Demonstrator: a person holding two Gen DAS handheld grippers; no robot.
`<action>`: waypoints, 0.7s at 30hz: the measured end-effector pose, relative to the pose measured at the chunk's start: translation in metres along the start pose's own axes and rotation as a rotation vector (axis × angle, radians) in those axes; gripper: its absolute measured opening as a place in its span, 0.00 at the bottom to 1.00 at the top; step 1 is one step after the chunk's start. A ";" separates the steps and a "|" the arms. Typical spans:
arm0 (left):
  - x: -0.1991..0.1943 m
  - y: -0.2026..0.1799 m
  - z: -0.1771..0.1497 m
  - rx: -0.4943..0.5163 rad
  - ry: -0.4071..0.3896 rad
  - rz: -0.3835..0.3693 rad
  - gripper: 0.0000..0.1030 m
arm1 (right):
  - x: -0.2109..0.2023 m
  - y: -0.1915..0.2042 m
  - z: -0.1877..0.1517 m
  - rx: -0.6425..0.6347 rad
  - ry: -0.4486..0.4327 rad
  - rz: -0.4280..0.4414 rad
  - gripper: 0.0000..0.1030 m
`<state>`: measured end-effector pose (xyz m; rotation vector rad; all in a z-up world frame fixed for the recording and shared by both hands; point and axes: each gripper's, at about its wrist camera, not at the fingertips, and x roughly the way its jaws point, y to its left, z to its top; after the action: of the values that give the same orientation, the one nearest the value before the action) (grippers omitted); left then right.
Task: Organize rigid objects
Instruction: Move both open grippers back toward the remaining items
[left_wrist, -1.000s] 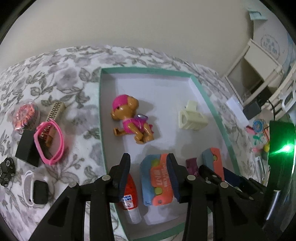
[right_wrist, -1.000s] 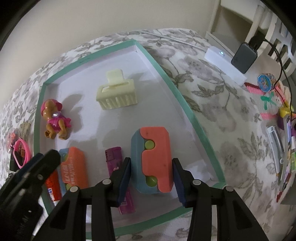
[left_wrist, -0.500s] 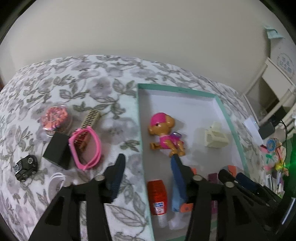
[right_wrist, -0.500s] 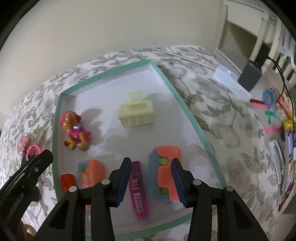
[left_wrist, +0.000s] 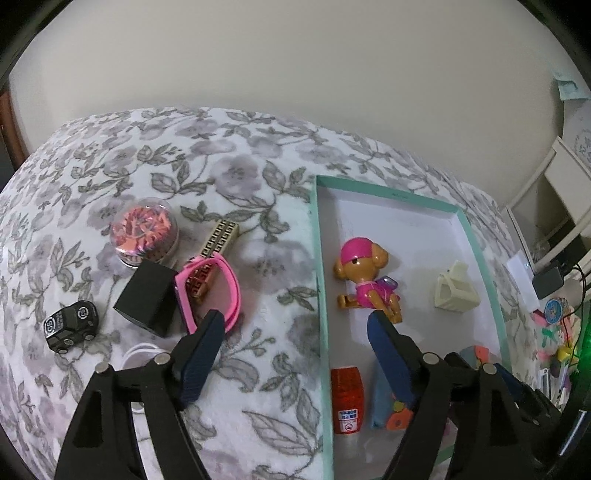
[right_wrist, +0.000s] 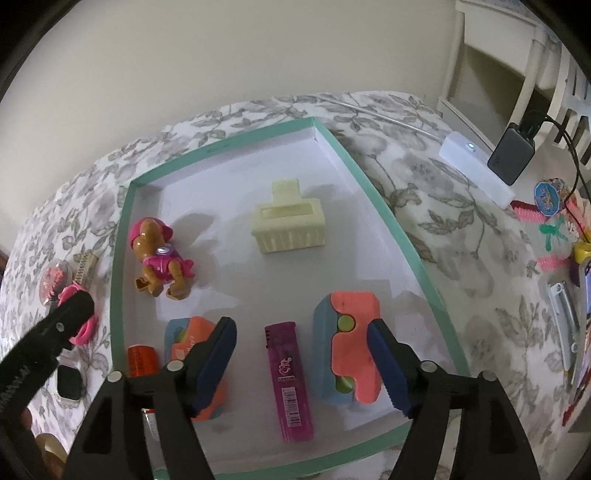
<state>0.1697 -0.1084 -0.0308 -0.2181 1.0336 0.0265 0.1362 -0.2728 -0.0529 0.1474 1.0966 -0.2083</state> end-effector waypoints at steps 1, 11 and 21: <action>-0.001 0.002 0.000 -0.005 -0.003 0.005 0.78 | 0.000 0.000 0.000 -0.002 -0.001 0.000 0.79; -0.002 0.018 0.001 -0.082 0.001 0.021 0.93 | 0.001 0.004 -0.001 -0.014 -0.005 -0.004 0.99; -0.006 0.047 0.005 -0.158 -0.003 0.082 0.98 | -0.003 0.014 0.000 -0.058 -0.025 -0.022 1.00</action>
<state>0.1651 -0.0611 -0.0309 -0.3196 1.0376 0.1830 0.1381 -0.2589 -0.0504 0.0811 1.0788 -0.1974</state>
